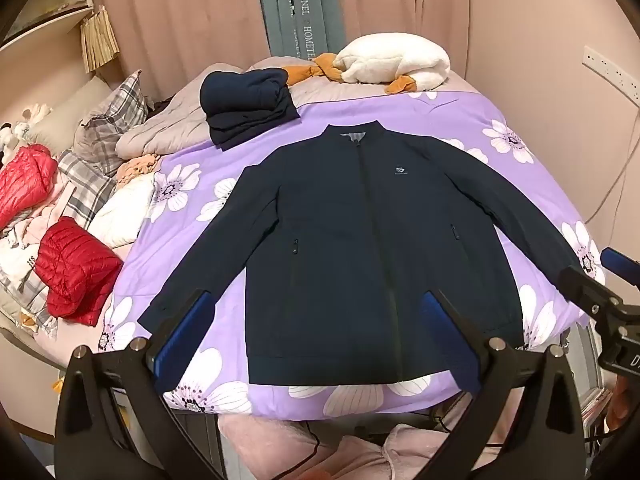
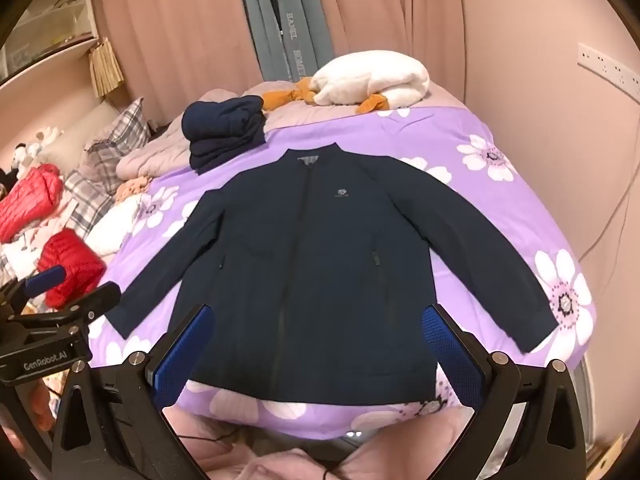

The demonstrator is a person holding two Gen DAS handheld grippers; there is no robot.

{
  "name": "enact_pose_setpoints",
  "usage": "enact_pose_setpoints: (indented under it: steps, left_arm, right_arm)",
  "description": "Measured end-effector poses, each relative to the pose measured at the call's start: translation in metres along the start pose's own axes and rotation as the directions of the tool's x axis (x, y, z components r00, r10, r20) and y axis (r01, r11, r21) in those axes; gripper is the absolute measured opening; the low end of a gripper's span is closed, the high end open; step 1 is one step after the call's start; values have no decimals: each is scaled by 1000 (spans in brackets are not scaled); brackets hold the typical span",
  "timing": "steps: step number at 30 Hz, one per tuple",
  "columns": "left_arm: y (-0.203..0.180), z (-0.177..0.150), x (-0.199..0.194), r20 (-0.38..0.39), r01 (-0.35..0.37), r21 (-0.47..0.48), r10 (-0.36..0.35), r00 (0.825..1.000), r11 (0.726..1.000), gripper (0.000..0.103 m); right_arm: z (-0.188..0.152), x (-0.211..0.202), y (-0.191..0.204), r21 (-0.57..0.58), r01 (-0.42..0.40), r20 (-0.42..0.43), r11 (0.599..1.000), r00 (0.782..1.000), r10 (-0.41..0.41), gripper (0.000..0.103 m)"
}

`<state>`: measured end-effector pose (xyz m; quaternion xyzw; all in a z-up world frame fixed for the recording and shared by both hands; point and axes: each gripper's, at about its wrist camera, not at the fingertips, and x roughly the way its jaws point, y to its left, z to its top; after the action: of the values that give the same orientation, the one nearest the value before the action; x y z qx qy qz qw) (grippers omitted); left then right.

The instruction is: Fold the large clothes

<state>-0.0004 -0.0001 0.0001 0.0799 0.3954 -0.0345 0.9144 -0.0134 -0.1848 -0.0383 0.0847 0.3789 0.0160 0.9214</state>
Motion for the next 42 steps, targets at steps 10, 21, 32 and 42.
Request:
enact_pose_setpoints:
  steps: [10,21,32,42]
  left_arm:
    - [-3,4,0,13,-3,-3,3,1000,1000,103]
    - [10,4,-6,17,-1,-29,2,1000,1000,103]
    - [17,1,-4,19,-19,-29,19,1000,999,103]
    - [27,0,7,-17,-13,-66,12,1000,998,103]
  right_arm:
    - [6,7,4,-1,-28,-20,1000,999,28,103]
    - [3,8,6,-28,-54,-10,998,999,53,103]
    - [4,12,8,-22,-76,-8,997,997,76,103]
    - [5,19,10,-19,-92,-27,996,995,92,103]
